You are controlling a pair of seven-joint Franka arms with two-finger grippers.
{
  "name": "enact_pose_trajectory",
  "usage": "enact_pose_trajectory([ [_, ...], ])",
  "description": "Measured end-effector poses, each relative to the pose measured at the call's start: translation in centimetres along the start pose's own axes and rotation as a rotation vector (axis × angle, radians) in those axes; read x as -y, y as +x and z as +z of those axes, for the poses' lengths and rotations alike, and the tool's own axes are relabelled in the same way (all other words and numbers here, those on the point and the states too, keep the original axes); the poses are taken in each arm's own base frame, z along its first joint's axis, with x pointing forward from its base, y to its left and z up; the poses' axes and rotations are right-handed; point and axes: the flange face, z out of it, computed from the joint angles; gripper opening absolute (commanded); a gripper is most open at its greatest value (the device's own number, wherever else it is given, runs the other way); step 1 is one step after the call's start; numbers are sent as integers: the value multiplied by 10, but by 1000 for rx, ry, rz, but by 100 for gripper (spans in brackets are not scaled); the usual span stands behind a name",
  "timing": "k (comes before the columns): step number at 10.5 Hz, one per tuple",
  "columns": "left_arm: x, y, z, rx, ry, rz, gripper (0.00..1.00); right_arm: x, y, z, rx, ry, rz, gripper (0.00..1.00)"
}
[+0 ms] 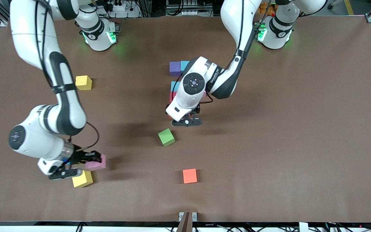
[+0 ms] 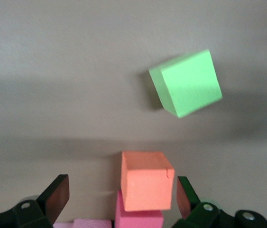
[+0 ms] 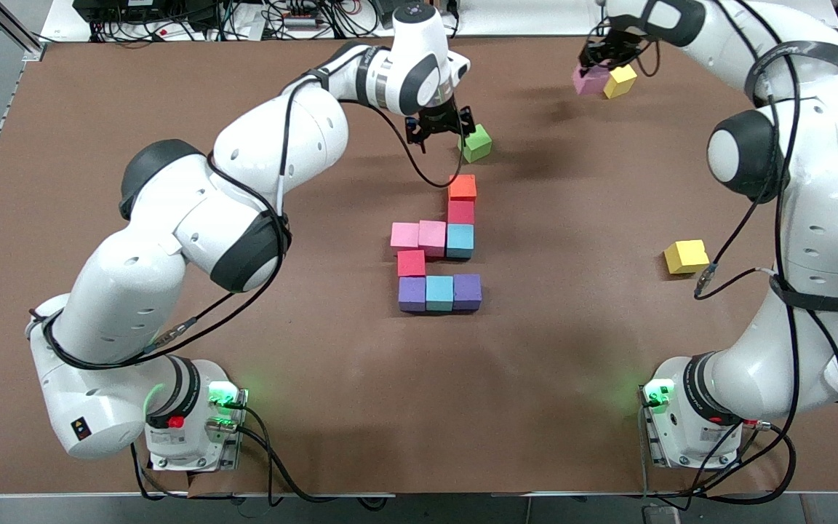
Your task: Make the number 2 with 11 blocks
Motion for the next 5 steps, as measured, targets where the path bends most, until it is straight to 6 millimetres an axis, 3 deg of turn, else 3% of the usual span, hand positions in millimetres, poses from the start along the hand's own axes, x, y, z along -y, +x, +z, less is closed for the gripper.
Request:
enact_pose_trajectory([
  [3, 24, 30, -15, -47, -1, -47, 100, 103, -7, 20, 28, 12, -133, 29],
  [5, 54, 64, -51, -93, -27, -105, 100, 141, -14, 29, 44, 4, -195, 29],
])
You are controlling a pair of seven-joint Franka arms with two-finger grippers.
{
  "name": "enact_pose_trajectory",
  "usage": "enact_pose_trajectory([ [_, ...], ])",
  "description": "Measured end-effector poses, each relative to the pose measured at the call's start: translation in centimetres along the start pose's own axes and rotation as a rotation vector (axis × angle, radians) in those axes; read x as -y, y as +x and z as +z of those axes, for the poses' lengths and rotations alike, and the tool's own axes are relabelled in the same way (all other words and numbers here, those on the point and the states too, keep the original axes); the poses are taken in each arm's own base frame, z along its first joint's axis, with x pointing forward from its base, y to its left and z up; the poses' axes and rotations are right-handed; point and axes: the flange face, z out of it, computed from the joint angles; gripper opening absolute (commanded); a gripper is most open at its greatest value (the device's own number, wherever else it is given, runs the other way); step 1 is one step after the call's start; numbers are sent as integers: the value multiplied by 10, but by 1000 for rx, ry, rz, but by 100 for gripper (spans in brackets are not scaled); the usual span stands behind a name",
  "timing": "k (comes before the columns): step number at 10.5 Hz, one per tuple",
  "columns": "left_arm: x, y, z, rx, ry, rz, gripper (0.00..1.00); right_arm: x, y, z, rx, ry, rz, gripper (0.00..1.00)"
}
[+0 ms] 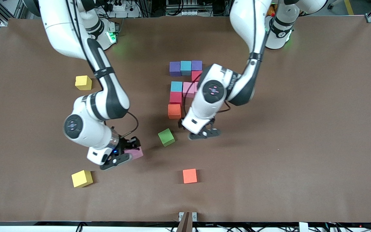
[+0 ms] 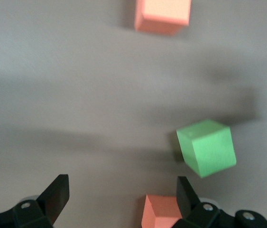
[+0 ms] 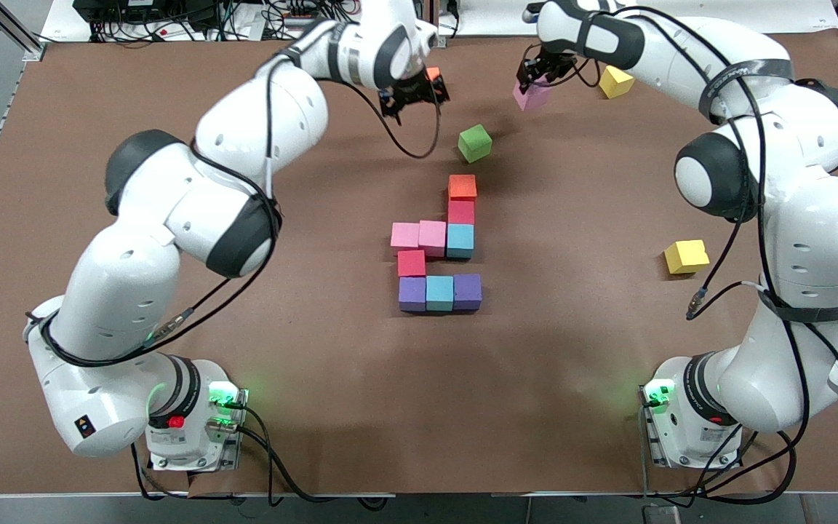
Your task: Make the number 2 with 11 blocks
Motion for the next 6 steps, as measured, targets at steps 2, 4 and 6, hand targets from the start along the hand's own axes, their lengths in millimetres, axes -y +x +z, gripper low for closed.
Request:
enact_pose_trajectory([
  [2, 26, 31, -71, -53, -23, -28, 100, 30, -1, 7, 17, -21, -65, 29],
  [4, 68, 53, -128, -35, -4, -10, 100, 84, -6, 18, 42, -60, -182, 29],
  [6, 122, 76, -160, 25, 34, 41, 100, 140, -16, 33, 69, -88, -341, 28],
])
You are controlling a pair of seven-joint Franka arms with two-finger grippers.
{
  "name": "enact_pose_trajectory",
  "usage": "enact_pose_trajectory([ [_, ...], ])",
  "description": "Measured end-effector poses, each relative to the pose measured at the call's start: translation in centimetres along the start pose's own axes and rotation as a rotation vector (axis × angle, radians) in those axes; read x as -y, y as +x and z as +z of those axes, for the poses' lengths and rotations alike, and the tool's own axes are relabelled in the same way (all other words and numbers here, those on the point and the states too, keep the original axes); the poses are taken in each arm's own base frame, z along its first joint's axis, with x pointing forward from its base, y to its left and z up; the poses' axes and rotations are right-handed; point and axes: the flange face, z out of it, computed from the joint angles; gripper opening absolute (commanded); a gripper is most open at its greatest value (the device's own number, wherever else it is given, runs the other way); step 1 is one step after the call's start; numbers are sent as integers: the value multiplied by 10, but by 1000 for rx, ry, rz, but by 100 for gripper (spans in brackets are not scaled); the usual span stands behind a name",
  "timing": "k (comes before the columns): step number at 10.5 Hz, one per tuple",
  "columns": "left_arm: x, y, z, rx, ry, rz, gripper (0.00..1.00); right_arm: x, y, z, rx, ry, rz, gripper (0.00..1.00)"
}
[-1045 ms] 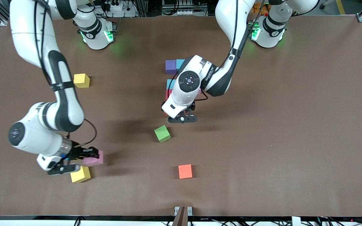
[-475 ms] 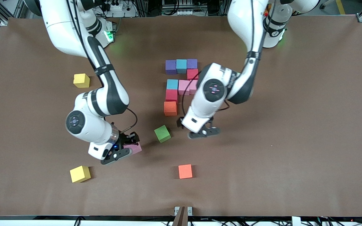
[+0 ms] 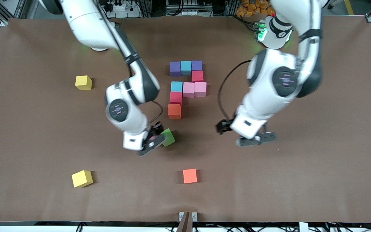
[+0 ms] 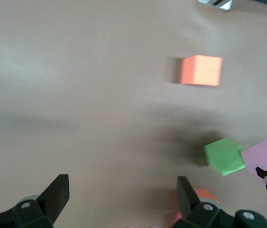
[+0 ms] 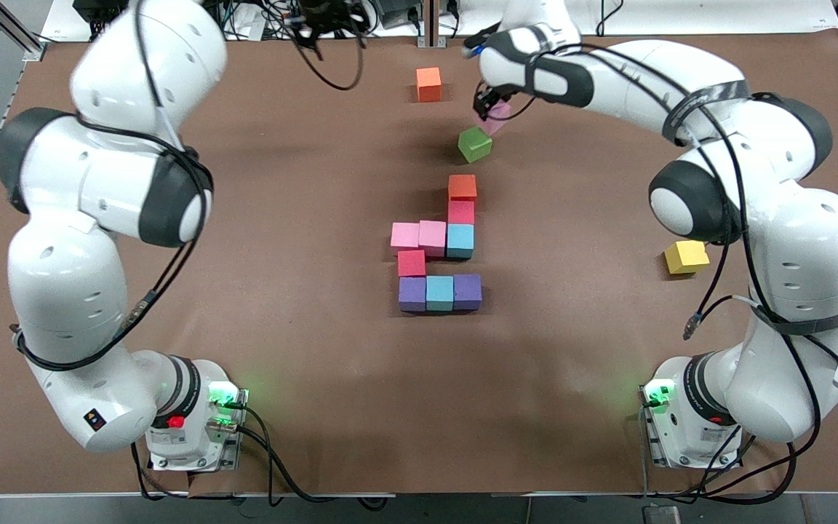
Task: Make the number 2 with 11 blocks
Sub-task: 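Carry the pink cube onto the stack while the left gripper withdraws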
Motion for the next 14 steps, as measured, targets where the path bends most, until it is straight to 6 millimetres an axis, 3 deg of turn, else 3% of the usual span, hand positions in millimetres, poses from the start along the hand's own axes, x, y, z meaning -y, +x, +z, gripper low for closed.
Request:
enact_pose_trajectory([
  [3, 81, 20, -51, 24, 76, 21, 100, 66, 7, 10, 13, 8, -172, 27],
  [5, 104, 13, -71, 57, 157, 33, 100, 106, 9, 13, 13, 27, -237, 26],
  [9, 110, 7, -72, 59, 271, 55, 100, 186, 6, 27, 21, 86, -414, 26],
  [11, 107, 6, -71, 62, 270, 69, 100, 200, 3, 34, 21, 96, -545, 26],
  [14, 110, 7, -70, 76, 268, 152, 100, 197, -1, 39, 34, 110, -700, 25],
])
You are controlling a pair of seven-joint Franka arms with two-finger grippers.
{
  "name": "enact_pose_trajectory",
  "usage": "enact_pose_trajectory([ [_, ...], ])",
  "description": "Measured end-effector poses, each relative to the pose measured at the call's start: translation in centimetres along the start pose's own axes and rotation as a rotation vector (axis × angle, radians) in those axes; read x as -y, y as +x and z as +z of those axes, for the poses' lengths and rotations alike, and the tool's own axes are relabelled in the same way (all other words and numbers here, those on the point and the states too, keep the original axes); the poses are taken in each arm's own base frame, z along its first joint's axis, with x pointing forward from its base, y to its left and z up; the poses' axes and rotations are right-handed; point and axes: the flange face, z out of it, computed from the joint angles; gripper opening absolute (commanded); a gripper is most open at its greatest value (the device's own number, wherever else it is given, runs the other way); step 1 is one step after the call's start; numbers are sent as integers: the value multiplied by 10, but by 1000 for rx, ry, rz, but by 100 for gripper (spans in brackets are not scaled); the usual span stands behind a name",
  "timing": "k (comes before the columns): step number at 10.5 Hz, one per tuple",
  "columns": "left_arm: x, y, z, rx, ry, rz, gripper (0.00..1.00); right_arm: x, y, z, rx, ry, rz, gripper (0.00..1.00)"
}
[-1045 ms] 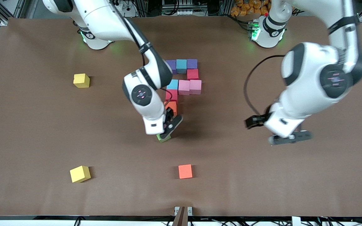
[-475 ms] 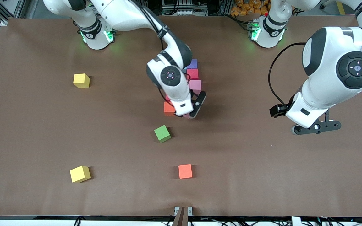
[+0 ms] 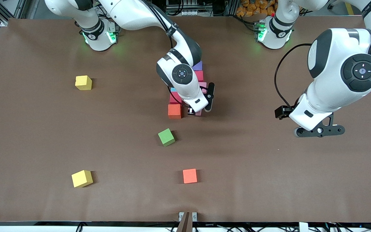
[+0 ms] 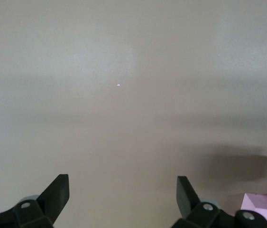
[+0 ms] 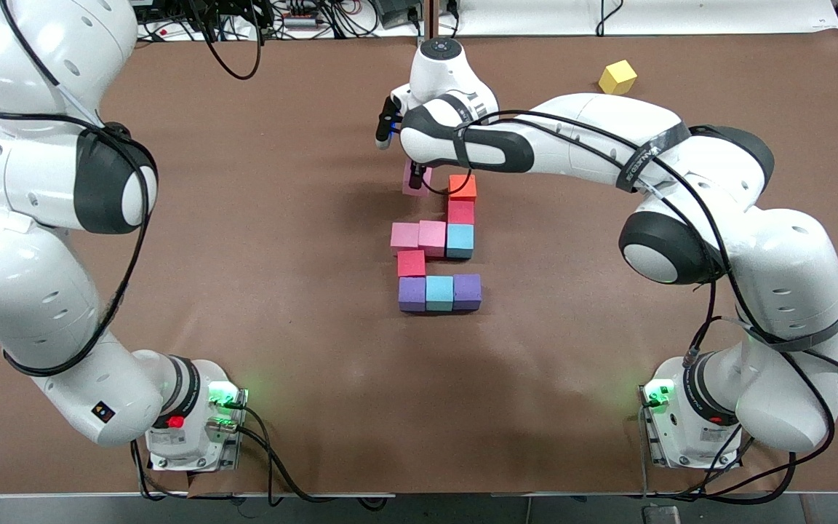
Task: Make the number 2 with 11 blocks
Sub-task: 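Carry the pink cube onto the stack while the left gripper withdraws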
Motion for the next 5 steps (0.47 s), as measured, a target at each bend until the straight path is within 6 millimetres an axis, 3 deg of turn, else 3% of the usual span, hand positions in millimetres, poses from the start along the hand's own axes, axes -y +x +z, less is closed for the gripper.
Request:
enact_pose_trajectory([
  [5, 20, 7, 1, -40, -13, 45, 100, 0, -18, 25, 43, 30, -24, 25],
])
